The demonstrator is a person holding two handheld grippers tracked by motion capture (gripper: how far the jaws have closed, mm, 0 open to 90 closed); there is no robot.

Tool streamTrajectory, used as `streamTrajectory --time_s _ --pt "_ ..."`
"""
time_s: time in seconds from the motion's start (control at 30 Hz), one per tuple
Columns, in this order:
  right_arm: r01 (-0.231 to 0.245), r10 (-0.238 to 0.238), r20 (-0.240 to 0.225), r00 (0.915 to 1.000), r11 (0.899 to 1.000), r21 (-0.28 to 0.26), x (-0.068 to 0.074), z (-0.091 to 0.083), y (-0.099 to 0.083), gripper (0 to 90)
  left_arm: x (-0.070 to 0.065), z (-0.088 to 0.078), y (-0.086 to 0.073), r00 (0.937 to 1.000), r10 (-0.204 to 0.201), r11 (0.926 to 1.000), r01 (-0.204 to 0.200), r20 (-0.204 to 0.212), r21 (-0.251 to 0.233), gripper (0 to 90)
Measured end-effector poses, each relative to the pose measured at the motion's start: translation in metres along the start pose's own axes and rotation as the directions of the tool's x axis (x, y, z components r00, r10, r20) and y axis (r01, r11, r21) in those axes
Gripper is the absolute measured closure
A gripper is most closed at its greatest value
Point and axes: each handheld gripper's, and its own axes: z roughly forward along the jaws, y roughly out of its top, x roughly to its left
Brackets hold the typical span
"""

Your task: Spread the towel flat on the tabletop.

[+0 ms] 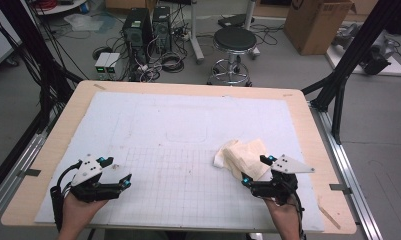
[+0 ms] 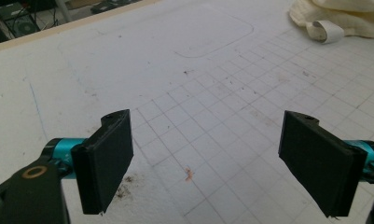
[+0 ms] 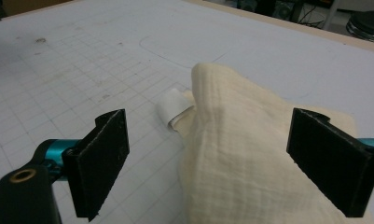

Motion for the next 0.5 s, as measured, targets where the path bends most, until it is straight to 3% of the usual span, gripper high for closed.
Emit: streamTrajectory --time_s 0.1,0.5 --pt "0.006 -0.006 0.015 0.9999 1.0 0.0 -0.004 -0.005 -0.001 12.3 -0.001 0.001 0.0 1.0 -0.001 1.0 0.001 -0.002 -0.002 18.1" --pt "-0.046 0.046 0.065 0.9968 0.999 0.001 -0.025 -0.017 -0.01 12.3 0.002 0.001 -0.001 1.0 0.002 1.0 -0.002 0.004 0.006 18.2"
